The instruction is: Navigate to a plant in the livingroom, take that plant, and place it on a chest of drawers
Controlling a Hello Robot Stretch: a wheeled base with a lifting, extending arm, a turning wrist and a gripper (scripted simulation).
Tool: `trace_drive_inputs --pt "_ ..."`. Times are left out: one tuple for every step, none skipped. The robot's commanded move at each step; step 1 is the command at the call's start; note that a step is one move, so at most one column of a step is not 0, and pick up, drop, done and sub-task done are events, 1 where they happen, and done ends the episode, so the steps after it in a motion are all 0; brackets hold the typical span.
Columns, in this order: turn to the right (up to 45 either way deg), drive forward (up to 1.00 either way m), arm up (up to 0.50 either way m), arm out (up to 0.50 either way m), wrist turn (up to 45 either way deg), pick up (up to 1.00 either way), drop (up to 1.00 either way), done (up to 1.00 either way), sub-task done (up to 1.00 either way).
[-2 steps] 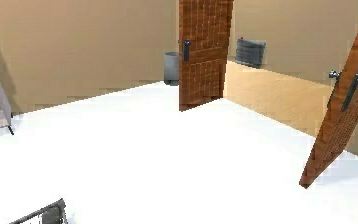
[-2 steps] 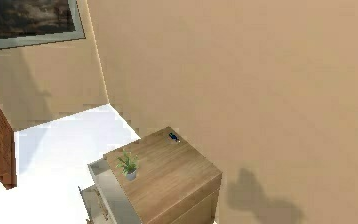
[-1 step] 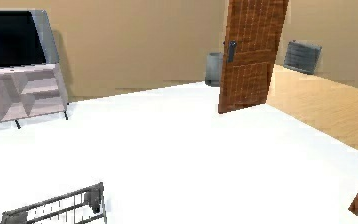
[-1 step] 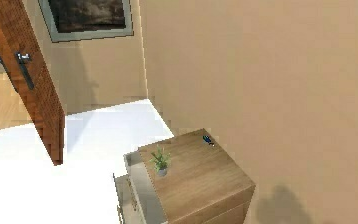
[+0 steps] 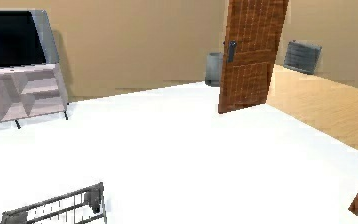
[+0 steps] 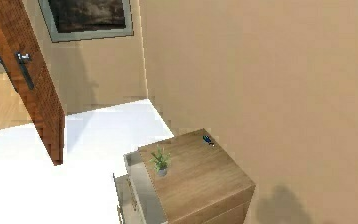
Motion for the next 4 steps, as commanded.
trace_drive_inputs --pt "0.0 0.00 0.16 0.00 0.0 0.00 0.00 0.00 0.00" --pt "0.0 0.00 0.00 0.42 0.0 0.00 0.00 0.00 0.00" --pt "0.0 0.00 0.00 0.00 45.0 0.00 0.00 0.00 0.00" --pt "0.0 0.00 0.00 0.00 45.0 0.00 0.00 0.00 0.00"
